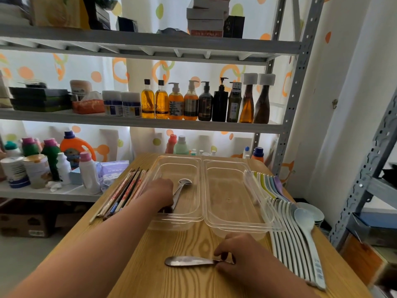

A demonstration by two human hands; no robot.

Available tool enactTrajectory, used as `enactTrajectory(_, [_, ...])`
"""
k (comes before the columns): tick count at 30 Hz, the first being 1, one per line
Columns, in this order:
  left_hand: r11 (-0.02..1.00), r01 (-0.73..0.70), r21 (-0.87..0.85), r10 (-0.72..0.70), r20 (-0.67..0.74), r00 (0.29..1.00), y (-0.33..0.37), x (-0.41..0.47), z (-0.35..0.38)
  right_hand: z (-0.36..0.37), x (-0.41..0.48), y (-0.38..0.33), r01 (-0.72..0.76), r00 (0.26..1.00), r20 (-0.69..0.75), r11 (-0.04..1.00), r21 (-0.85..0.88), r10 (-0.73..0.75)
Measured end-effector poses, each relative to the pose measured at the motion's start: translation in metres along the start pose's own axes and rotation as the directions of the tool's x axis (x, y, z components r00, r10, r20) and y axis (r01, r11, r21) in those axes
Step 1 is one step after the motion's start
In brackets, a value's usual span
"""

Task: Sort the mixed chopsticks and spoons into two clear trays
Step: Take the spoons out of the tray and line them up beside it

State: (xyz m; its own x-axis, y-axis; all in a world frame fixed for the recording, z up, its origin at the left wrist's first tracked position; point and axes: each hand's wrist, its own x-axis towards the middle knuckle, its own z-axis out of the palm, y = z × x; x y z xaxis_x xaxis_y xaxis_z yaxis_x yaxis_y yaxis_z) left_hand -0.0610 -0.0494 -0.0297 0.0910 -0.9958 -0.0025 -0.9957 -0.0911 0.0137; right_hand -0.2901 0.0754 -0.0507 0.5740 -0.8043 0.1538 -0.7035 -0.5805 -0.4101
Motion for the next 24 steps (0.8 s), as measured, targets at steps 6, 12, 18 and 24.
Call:
enactTrajectory(6, [0.994,-0.046,0.101,0.048,-0.018,0.999,0.0050,-0.0051,-0.0025,0.0004,-0.0007,-0.0009,0.006,1.000,-0.023,1.000,0.022,-0.005])
enactTrajectory(12, [0.992,-0.057,0.109,0.059,-0.018,0.998,0.0053,-0.0054,-0.0037,0.0026,-0.0008,-0.0019,0.029,0.999,-0.046,0.998,0.055,-0.027])
enactTrajectory(18, [0.994,-0.071,0.084,0.074,-0.028,0.997,0.0054,-0.0032,-0.0004,0.0006,0.0013,-0.0038,0.044,0.998,-0.051,0.995,0.093,-0.040])
enactTrajectory(24, [0.991,-0.069,0.117,0.068,0.015,0.998,0.0091,-0.0017,0.0003,-0.0034,0.0015,-0.0052,0.057,0.996,-0.072,0.994,0.094,-0.050])
